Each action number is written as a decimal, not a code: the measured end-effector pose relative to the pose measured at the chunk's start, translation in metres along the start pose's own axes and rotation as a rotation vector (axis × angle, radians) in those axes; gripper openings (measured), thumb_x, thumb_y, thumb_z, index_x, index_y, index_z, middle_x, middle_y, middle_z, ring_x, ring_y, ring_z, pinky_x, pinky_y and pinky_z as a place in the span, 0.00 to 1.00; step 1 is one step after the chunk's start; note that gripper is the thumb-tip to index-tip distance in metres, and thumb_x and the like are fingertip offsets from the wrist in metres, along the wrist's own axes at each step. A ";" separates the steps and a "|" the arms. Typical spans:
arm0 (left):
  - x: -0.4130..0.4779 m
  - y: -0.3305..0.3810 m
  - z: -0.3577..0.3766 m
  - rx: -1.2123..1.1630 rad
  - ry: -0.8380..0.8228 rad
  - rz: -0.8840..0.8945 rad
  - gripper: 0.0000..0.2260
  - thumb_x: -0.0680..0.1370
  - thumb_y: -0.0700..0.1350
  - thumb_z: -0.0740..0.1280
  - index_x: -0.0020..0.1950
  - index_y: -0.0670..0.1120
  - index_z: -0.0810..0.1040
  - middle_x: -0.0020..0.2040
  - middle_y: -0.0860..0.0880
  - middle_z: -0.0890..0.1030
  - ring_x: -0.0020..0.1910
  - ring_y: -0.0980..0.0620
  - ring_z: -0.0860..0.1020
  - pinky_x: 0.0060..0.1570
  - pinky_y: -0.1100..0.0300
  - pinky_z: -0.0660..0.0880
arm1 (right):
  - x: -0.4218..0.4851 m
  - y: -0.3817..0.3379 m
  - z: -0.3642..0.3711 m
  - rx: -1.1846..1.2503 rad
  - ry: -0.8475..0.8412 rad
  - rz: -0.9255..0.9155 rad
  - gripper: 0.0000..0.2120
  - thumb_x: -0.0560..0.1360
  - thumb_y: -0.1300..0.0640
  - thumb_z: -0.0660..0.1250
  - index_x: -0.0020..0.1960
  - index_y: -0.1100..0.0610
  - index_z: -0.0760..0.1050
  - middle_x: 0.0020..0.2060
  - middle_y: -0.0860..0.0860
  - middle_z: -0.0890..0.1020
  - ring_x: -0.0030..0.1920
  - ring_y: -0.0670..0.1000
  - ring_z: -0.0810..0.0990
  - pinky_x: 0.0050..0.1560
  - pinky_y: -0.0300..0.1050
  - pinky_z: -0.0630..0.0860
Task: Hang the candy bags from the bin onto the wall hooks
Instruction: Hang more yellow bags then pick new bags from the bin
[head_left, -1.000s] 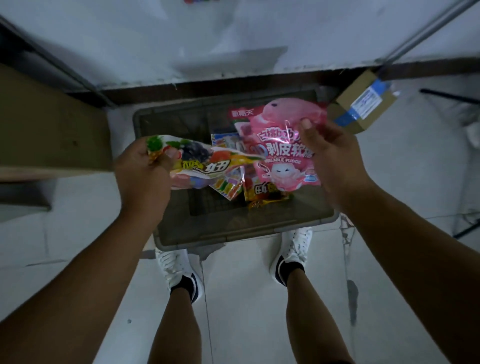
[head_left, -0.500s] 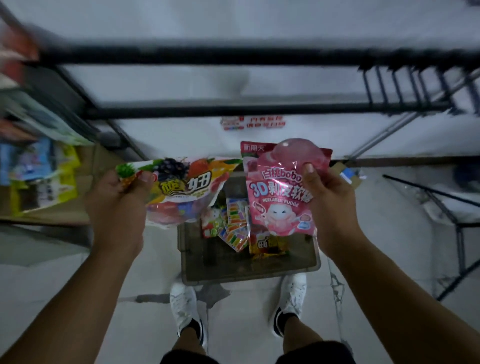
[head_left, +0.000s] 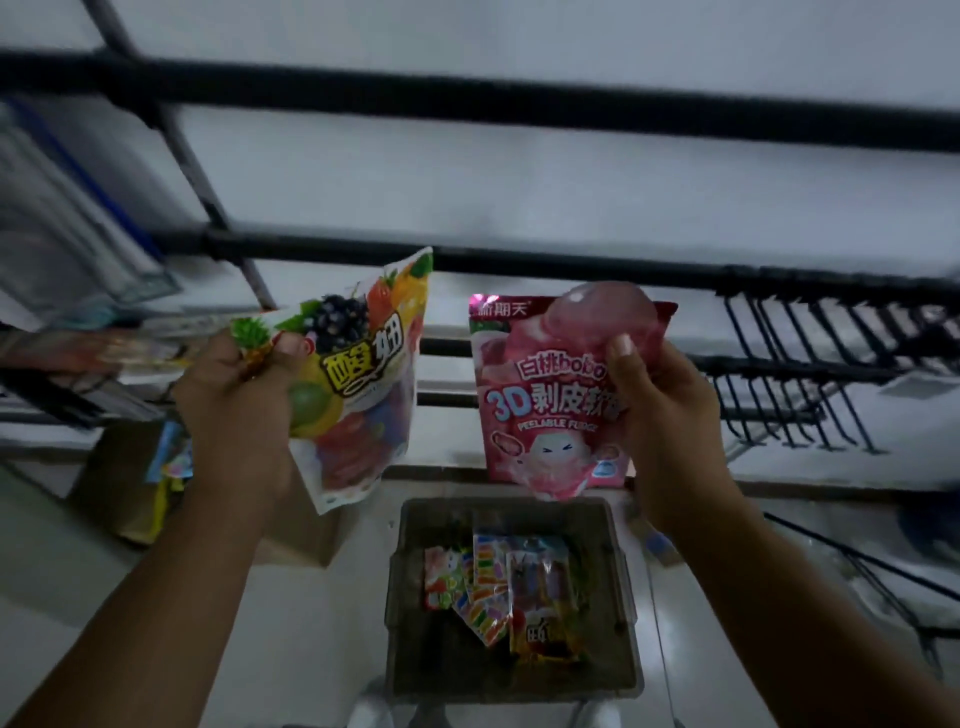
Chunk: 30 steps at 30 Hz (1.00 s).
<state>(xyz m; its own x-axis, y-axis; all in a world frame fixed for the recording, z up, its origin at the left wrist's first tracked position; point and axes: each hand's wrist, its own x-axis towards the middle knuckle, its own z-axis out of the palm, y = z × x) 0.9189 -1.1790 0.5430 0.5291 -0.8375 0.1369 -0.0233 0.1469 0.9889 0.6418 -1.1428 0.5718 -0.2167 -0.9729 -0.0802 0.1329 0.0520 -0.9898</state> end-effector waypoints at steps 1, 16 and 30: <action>0.004 0.012 0.000 -0.019 0.003 0.017 0.05 0.76 0.41 0.71 0.42 0.49 0.81 0.35 0.58 0.83 0.43 0.51 0.79 0.46 0.53 0.77 | 0.000 -0.013 0.005 0.013 -0.010 -0.017 0.11 0.80 0.55 0.63 0.57 0.60 0.77 0.48 0.57 0.85 0.49 0.56 0.85 0.46 0.57 0.83; 0.028 0.183 -0.020 -0.310 -0.008 0.194 0.18 0.78 0.35 0.68 0.33 0.55 0.84 0.33 0.59 0.82 0.38 0.60 0.80 0.43 0.61 0.76 | -0.026 -0.150 0.055 -0.108 -0.093 -0.273 0.09 0.78 0.50 0.64 0.48 0.55 0.79 0.40 0.51 0.86 0.39 0.51 0.86 0.38 0.47 0.83; 0.044 0.252 -0.034 -0.225 -0.114 0.273 0.12 0.80 0.38 0.65 0.46 0.55 0.80 0.38 0.57 0.81 0.41 0.55 0.78 0.46 0.53 0.77 | -0.030 -0.202 0.090 -0.068 -0.077 -0.402 0.05 0.79 0.56 0.65 0.52 0.54 0.79 0.42 0.52 0.86 0.42 0.52 0.86 0.42 0.53 0.84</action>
<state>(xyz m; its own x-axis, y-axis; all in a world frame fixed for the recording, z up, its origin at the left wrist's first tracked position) 0.9651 -1.1604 0.7960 0.4309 -0.8031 0.4116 0.0436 0.4742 0.8794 0.7081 -1.1447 0.7850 -0.1646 -0.9326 0.3211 -0.0121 -0.3237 -0.9461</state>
